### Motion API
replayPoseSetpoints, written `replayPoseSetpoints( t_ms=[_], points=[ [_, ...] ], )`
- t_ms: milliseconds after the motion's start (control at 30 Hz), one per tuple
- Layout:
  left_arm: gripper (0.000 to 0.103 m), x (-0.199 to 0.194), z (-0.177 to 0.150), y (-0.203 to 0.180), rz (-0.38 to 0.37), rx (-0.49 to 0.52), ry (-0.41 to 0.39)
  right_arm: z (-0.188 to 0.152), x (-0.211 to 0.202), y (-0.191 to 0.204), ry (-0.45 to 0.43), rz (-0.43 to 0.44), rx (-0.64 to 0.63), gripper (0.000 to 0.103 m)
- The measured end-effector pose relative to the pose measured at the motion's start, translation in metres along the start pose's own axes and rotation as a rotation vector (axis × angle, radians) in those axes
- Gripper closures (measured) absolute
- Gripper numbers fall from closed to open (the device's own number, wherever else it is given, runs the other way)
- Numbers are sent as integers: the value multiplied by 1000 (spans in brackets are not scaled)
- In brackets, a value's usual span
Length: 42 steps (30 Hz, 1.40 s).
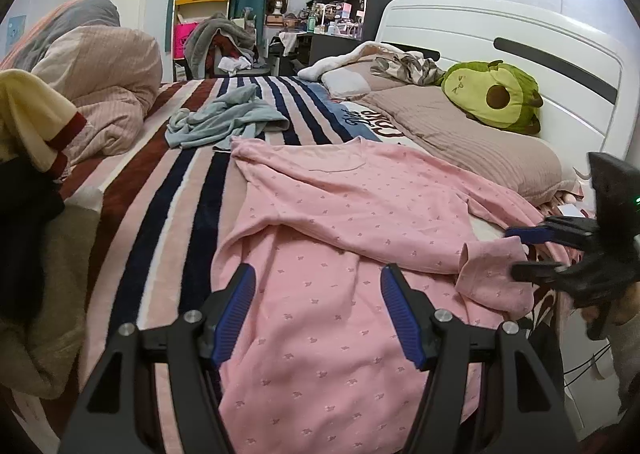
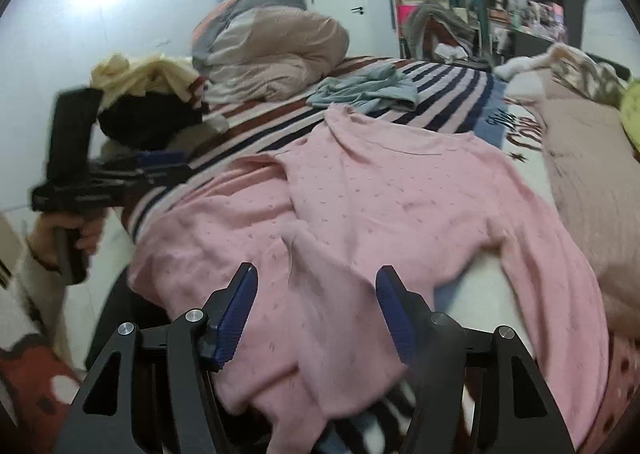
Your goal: Fold small clothes
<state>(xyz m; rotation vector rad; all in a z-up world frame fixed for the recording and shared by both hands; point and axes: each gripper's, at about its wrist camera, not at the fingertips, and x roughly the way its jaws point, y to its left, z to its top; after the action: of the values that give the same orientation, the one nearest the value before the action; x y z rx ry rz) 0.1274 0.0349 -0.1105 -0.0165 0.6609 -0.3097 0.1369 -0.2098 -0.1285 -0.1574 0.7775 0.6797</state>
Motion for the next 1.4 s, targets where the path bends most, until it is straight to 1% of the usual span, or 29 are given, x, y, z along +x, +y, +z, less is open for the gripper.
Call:
replayPoseSetpoints(
  t_ms=[33, 67, 100, 167, 233, 333, 367, 433, 533, 600, 633, 667, 733, 767, 800, 867, 900, 967, 1000, 1100, 1167, 1200, 1233, 1367, 1400],
  points=[
    [42, -1, 0, 1, 3, -2, -1, -1, 5, 0, 14, -2, -11, 64],
    [42, -1, -1, 3, 7, -5, -1, -2, 9, -1, 32, -3, -19, 102],
    [42, -2, -1, 5, 10, -7, -1, -2, 9, -3, 35, -20, -17, 100],
    [42, -3, -2, 8, 15, -13, -1, -4, 0, -7, 24, -29, -11, 102],
    [42, -2, -4, 12, 19, -21, 3, -6, -19, -13, 1, -38, 6, 102],
    [42, -1, -6, 13, 18, -27, 5, -10, -49, -21, -26, -80, 28, 102],
    [42, -1, -6, 13, 17, -26, 4, -14, -61, -25, -31, -87, 41, 102],
    [42, -1, -6, 12, 11, -25, 3, -18, -74, -27, -34, -82, 53, 102],
    [42, 0, -6, 11, 12, -24, 3, -33, -83, -29, 2, -80, 81, 102],
    [42, 2, -6, 11, 15, -27, 7, -50, -83, -32, 59, -42, 130, 99],
    [42, 3, -6, 11, 17, -27, 9, -57, -83, -34, 86, -34, 146, 99],
    [42, 5, -5, 12, 22, -26, 14, -66, -79, -35, 134, -47, 160, 99],
    [42, 10, -4, 14, 28, -21, 19, -78, -79, -37, 180, -99, 166, 83],
    [42, 12, -2, 15, 32, -18, 20, -81, -83, -40, 180, -117, 183, 67],
    [42, 15, 0, 17, 37, -12, 21, -81, -88, -43, 164, -122, 198, 62],
    [42, 20, 4, 19, 45, -9, 22, -74, -103, -51, 90, -123, 246, 61],
    [42, 25, 7, 21, 48, -5, 23, -69, -109, -55, 49, -118, 263, 58],
    [42, 33, 13, 23, 51, 5, 26, -59, -114, -60, 1, -112, 271, 53],
    [42, 39, 16, 24, 51, 14, 33, -52, -113, -62, -13, -111, 263, 53],
    [42, 59, 22, 27, 65, 46, 61, -31, -97, -60, -23, -105, 217, 53],
    [42, 72, 24, 30, 79, 62, 86, -21, -83, -58, -24, -73, 199, 53],
    [44, 78, 24, 32, 86, 68, 97, -16, -76, -57, -24, -54, 191, 53],
    [47, 85, 24, 33, 92, 76, 109, -13, -68, -56, -23, -41, 185, 53],
    [50, 116, 25, 37, 105, 136, 168, -1, -46, -56, -12, -3, 166, 53],
    [53, 122, 25, 37, 104, 147, 178, 1, -41, -56, -8, 4, 165, 53]
  ],
)
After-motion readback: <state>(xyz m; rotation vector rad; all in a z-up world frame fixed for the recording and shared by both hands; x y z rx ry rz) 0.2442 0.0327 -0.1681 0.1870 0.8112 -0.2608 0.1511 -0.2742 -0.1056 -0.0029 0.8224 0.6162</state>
